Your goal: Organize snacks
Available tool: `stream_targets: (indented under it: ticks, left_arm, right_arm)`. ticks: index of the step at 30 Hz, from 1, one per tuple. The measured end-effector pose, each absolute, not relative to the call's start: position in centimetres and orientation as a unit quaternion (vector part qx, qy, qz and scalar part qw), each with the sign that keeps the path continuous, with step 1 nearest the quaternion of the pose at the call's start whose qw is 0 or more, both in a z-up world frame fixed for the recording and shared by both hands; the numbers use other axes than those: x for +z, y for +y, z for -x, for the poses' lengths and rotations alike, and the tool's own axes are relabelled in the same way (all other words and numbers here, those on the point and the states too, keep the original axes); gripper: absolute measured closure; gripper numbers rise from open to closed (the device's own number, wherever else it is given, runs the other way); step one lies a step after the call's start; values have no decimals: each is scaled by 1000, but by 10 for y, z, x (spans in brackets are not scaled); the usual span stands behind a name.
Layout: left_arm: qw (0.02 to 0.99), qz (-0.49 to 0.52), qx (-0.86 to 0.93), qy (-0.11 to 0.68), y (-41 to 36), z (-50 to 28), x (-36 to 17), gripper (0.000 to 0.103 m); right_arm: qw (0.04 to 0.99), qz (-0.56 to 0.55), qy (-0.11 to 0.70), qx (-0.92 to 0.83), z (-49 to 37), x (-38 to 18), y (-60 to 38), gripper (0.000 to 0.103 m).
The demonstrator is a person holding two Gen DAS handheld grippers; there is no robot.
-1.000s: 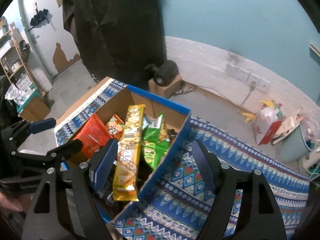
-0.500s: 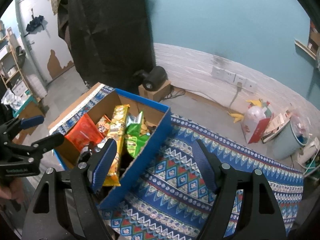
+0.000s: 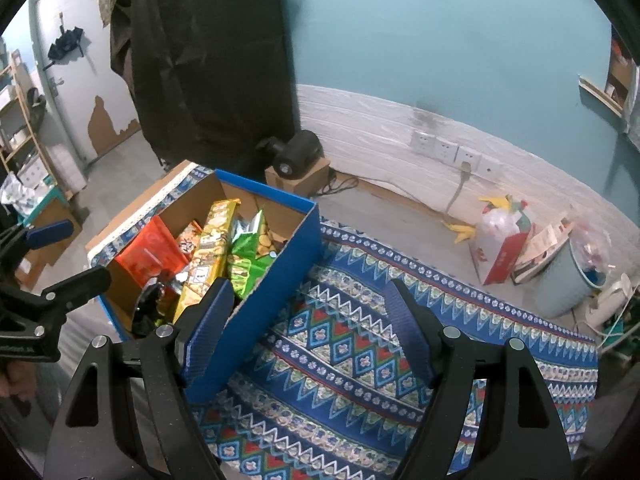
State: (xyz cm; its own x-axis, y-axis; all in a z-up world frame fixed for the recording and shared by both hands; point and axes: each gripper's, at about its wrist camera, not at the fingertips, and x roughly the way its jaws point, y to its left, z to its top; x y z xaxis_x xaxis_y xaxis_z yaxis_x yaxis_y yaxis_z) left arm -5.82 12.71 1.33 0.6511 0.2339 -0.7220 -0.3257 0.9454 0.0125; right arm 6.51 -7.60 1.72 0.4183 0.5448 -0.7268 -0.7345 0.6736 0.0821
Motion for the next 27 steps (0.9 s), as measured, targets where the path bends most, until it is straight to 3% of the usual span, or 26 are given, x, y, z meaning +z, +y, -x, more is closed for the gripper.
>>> stream_targets:
  ticks: [27]
  left_arm:
    - [915, 34, 145, 374, 111, 59, 20, 2]
  right_arm:
    - [831, 129, 378, 387, -63, 18, -71, 26]
